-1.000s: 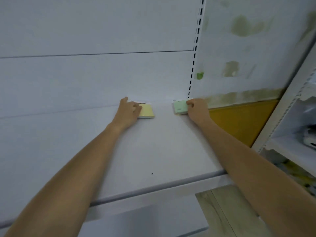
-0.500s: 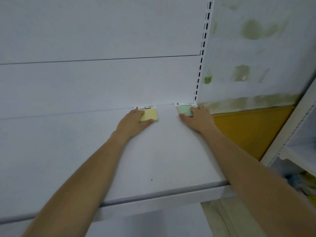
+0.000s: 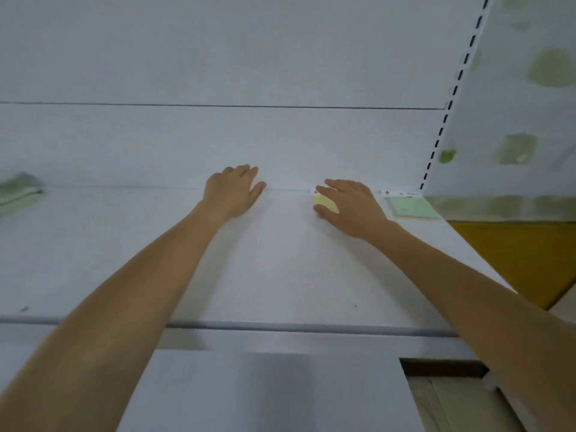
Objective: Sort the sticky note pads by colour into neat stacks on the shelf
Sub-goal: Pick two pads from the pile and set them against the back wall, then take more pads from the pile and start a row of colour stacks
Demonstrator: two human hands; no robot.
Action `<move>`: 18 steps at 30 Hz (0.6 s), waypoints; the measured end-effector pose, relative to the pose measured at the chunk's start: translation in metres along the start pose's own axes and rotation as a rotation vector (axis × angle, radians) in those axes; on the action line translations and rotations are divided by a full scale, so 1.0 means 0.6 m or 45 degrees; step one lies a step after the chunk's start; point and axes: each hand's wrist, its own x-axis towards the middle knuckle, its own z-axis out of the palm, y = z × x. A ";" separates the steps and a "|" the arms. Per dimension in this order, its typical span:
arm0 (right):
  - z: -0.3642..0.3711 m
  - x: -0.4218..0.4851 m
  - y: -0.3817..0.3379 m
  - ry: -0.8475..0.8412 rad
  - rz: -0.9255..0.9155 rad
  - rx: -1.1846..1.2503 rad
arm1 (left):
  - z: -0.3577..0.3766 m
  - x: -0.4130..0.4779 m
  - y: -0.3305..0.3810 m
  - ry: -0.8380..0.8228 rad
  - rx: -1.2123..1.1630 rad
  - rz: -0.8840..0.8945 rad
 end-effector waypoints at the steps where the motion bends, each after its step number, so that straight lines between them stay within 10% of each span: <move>1: 0.001 0.014 -0.034 -0.001 -0.050 0.016 | -0.009 -0.011 -0.032 0.015 0.017 -0.026; 18: 0.093 0.165 -0.662 -0.195 -0.445 0.152 | -0.069 -0.288 -0.614 0.043 0.175 -0.417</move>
